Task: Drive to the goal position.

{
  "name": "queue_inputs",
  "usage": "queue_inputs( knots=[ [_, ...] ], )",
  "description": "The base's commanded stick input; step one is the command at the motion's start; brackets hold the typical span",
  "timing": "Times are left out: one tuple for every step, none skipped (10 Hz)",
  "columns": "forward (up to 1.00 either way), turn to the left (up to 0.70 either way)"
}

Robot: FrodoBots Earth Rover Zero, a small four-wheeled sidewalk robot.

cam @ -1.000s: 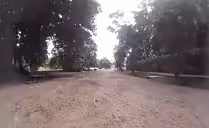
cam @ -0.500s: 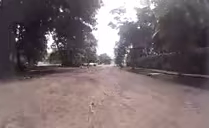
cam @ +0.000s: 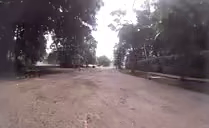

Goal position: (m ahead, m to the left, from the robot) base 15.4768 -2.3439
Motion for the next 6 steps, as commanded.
queue_inputs(
  knots=[
    [0.7, 0.0],
    [0.7, 0.0],
    [0.7, 0.0],
    [0.7, 0.0],
    [0.7, 0.0],
    [0.7, 0.0]
  ],
)
